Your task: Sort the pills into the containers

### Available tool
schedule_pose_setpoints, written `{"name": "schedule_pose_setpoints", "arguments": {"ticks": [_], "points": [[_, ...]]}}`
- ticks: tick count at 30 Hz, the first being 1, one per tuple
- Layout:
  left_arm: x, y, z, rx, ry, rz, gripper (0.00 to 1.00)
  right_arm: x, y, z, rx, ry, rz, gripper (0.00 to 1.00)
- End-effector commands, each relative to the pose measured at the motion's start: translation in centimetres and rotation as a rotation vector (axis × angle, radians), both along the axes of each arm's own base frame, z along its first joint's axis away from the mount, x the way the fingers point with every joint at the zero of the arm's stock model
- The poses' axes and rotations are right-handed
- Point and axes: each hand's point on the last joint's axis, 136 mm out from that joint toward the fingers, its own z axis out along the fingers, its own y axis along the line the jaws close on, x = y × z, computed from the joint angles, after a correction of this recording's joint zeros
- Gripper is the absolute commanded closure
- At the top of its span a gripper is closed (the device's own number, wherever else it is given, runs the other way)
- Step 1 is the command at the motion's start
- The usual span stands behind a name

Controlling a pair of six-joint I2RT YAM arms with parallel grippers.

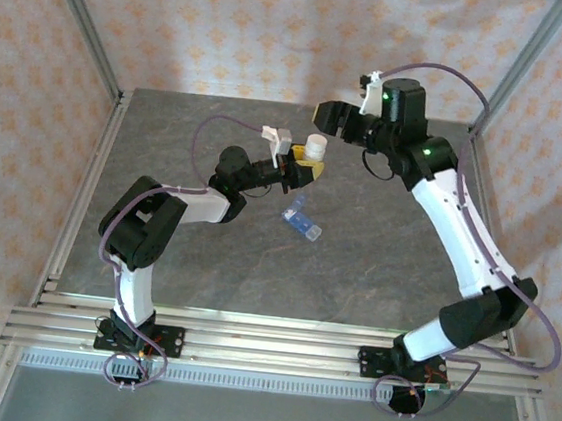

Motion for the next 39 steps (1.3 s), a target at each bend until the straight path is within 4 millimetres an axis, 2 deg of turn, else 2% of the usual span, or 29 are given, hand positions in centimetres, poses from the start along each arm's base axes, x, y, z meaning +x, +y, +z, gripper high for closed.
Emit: {"name": "schedule_pose_setpoints", "arguments": {"ticks": [1,8,14,21,26,34,39], "points": [[-0.8,-0.2,1.9,-0.023,-0.053,-0.044,1.0,-0.2,0.4,-1.8,-0.072,-0.001,0.07,0.28],[-0.9,-0.4,2.2,-0.029,-0.047,-0.063,1.0,-0.1,1.5,-3.9,-0.084,0.044,0.139,0.28],[-1.1,-0.5,2.4,-0.032,-0.048,-0.072,1.0,0.1,1.7,-4.9,-0.085,0.063,0.144,0.29],[-1.2,-0.4,2.7,-0.035,-0.05,-0.075,1.0,0.3,2.0,-5.6,-0.076,0.084,0.154,0.34],[-1.3,-0.4,2.8,-0.035,-0.053,-0.076,1.0,0.3,2.2,-6.0,-0.073,0.095,0.156,0.42],[-1.3,-0.4,3.0,-0.038,-0.057,-0.074,1.0,0.1,2.1,-6.8,-0.071,0.115,0.151,0.66],[-1.0,-0.1,3.3,-0.043,-0.066,-0.046,1.0,-0.1,2.1,-8.0,-0.068,0.137,0.12,0.7]]}}
